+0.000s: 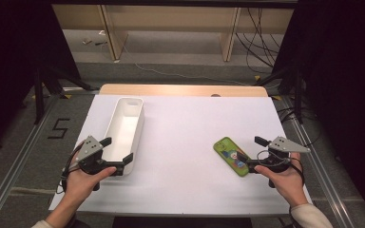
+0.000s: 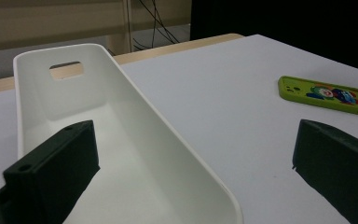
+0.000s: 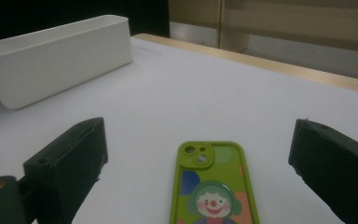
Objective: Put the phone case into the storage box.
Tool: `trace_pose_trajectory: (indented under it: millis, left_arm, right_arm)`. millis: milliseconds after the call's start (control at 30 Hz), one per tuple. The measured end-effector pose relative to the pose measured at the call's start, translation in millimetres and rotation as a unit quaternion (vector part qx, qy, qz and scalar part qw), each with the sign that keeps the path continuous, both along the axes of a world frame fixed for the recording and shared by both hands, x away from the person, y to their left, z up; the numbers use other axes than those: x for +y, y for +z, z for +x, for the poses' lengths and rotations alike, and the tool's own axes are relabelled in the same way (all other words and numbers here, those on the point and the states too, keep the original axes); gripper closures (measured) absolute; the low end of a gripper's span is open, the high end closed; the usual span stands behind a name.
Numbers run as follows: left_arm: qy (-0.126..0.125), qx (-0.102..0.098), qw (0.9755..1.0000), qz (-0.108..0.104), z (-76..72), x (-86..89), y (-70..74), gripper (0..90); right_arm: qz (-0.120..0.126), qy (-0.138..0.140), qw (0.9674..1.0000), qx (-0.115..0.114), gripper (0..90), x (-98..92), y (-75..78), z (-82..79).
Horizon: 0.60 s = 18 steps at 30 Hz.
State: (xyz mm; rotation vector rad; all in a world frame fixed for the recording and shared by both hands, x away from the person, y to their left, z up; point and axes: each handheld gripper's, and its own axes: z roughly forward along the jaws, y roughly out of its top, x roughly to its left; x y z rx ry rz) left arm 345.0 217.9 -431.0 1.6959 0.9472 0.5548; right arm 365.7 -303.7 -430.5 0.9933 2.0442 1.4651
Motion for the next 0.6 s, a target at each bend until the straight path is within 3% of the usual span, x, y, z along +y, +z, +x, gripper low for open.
trace_pose_trajectory:
  millis: [133,600]
  left_arm:
    - [0.005,0.001,0.9999,0.013,0.4,0.2,-0.5,0.0]
    - [0.004,0.002,0.9999,0.015,0.9,-0.6,-1.3,0.0]
  right_arm:
    - [-0.006,-0.004,1.0,0.001,5.5,0.0,0.2,0.1]
    - [-0.021,-0.012,0.9997,0.009,7.3,-0.6,-1.2,4.3]
